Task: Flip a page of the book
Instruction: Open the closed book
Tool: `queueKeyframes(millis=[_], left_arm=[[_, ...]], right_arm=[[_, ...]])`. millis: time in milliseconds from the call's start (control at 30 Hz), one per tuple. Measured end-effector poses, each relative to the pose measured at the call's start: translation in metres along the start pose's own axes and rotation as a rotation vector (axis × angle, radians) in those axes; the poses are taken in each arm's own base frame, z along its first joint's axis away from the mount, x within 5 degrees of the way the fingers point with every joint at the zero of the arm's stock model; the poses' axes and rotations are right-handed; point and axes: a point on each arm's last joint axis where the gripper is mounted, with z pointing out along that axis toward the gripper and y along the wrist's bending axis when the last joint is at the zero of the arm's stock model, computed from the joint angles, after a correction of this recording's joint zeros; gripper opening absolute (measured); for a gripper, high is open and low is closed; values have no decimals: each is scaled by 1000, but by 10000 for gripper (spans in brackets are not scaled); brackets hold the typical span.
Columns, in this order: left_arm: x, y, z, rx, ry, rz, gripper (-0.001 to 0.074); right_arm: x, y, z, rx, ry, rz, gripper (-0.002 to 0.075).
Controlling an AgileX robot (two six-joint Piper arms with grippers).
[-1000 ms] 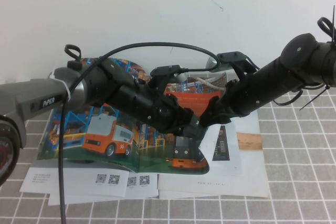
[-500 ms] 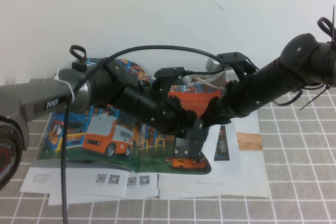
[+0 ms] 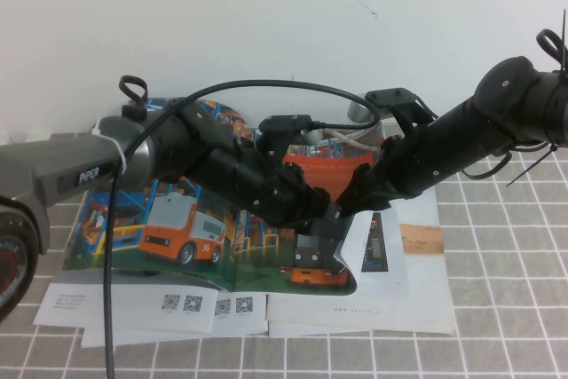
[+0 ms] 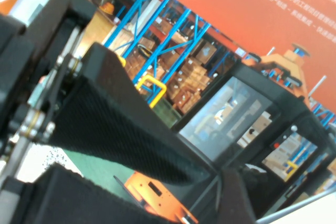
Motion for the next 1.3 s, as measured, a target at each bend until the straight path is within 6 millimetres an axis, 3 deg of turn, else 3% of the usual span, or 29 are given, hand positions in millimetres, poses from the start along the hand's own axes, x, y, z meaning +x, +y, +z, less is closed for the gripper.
queueKeyframes(millis=[633,967,1300], left_arm=[[0,-1,0,0,1,-21,232],[8,8,14,12,45,-46,202],[8,8,14,12,45,-46,201]], right_arm=[[0,0,0,0,0,-1,408],[0,0,0,4,-2,-2,409],[0,-1,1,8,0,-4,408]])
